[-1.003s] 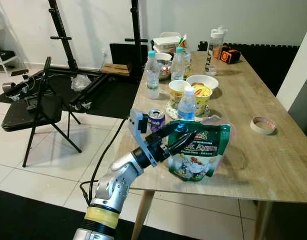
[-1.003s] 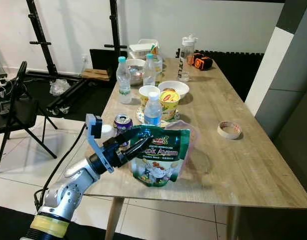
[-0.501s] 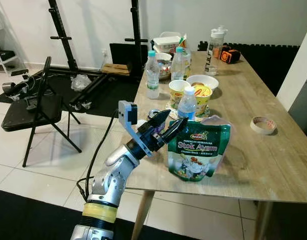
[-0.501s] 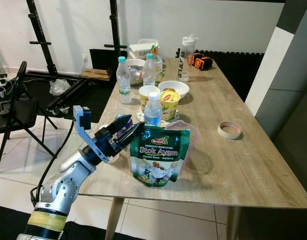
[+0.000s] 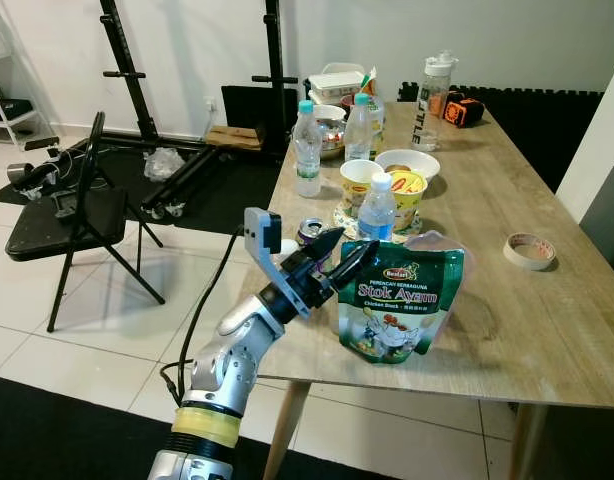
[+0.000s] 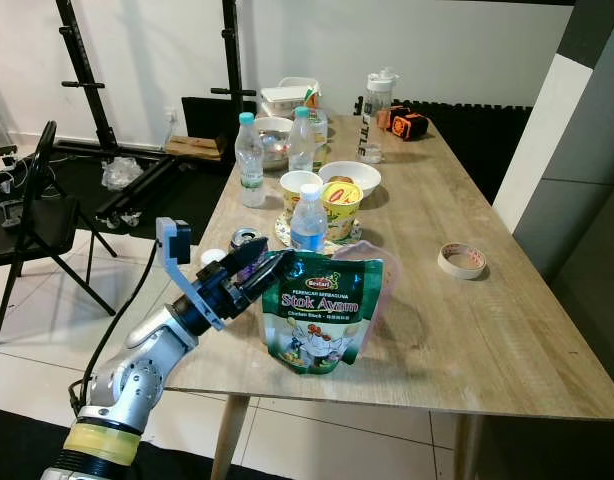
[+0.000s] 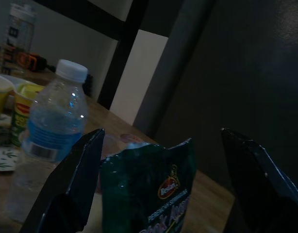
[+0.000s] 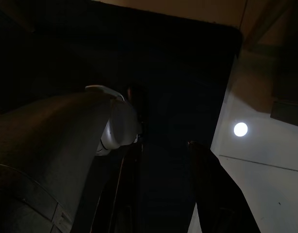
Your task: Restocking fridge
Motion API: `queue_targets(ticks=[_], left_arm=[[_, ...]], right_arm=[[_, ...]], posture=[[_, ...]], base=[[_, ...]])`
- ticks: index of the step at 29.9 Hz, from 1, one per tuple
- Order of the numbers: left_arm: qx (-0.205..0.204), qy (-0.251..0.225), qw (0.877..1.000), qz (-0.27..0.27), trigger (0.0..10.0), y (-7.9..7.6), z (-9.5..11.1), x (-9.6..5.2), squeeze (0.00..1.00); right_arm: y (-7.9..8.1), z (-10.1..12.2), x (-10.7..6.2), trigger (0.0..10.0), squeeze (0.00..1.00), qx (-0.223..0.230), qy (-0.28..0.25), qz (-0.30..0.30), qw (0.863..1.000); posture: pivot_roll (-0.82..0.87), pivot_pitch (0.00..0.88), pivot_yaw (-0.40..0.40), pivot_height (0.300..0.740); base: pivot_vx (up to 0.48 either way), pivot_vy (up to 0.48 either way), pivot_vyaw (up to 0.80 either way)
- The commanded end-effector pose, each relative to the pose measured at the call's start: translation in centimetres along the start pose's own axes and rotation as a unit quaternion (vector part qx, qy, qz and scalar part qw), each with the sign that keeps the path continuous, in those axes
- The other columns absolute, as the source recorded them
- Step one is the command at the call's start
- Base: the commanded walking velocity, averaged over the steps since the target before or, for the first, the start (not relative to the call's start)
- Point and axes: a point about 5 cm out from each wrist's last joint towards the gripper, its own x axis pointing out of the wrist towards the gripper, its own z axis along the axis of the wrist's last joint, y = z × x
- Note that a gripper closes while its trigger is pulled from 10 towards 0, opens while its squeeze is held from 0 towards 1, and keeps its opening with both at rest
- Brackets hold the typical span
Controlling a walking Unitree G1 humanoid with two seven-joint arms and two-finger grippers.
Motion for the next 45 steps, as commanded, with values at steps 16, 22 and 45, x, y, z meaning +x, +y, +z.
queue_targets(ticks=[16,22,45], left_arm=[[-0.007,0.022,0.999,-0.022,10.0,-1.4,-1.8,0.3,0.00],[0.003,-0.030,1.000,0.004,10.0,-0.8,0.2,0.6,0.00],[-0.036,-0.019,0.998,0.055,10.0,1.0,-1.4,-1.6,0.00]], right_arm=[[0.0,-0.1,0.0,10.0,0.00,0.006,0.003,-0.001,1.000],[0.1,-0.1,0.0,10.0,0.00,0.007,0.003,0.000,1.000],[-0.1,-0.1,0.0,10.0,0.00,-0.001,0.006,0.000,1.000]], posture=[[-0.08,0.029,0.006,0.740],[-0.08,0.027,0.006,0.740],[-0.07,0.019,-0.001,0.740]], base=[[0.000,0.000,0.00],[0.000,0.000,0.00],[0.000,0.000,0.00]])
